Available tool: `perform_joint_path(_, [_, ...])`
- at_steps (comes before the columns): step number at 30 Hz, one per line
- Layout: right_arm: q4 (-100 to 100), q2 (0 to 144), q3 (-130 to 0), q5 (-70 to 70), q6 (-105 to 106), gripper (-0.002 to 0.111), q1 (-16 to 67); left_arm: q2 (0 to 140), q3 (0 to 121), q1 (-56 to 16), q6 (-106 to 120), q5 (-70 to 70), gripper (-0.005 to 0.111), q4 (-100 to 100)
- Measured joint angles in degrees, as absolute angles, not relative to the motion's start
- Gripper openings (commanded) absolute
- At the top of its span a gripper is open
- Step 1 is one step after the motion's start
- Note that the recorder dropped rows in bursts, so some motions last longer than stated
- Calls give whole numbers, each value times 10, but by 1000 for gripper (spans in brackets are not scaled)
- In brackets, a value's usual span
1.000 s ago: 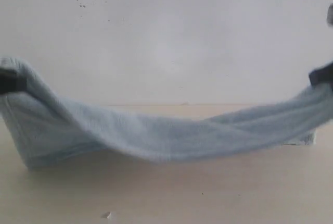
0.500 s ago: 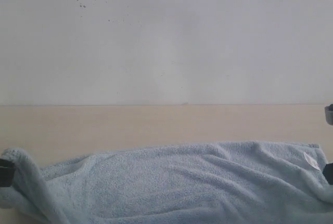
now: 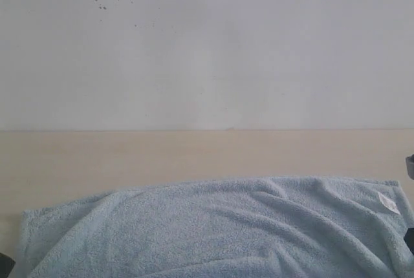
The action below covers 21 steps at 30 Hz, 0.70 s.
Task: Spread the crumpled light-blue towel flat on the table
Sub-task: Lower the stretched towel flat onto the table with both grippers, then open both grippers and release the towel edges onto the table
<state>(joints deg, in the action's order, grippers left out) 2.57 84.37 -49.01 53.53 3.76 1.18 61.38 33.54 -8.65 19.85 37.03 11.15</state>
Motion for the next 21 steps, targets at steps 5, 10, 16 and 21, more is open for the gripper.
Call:
perform_joint_path(5, [26, 844, -511, 534, 38, 59, 12, 614, 335, -86, 196, 326, 73, 109])
perform_joint_path(10, [26, 844, -572, 532, 38, 59, 12, 614, 335, -86, 196, 174, 73, 108])
perform_joint_path(16, [23, 844, -633, 416, 21, 59, 12, 660, 335, -86, 196, -29, 48, 116])
perform_joint_path(21, [22, 892, -639, 259, 14, 46, 12, 762, 335, -86, 185, -95, 4, 121])
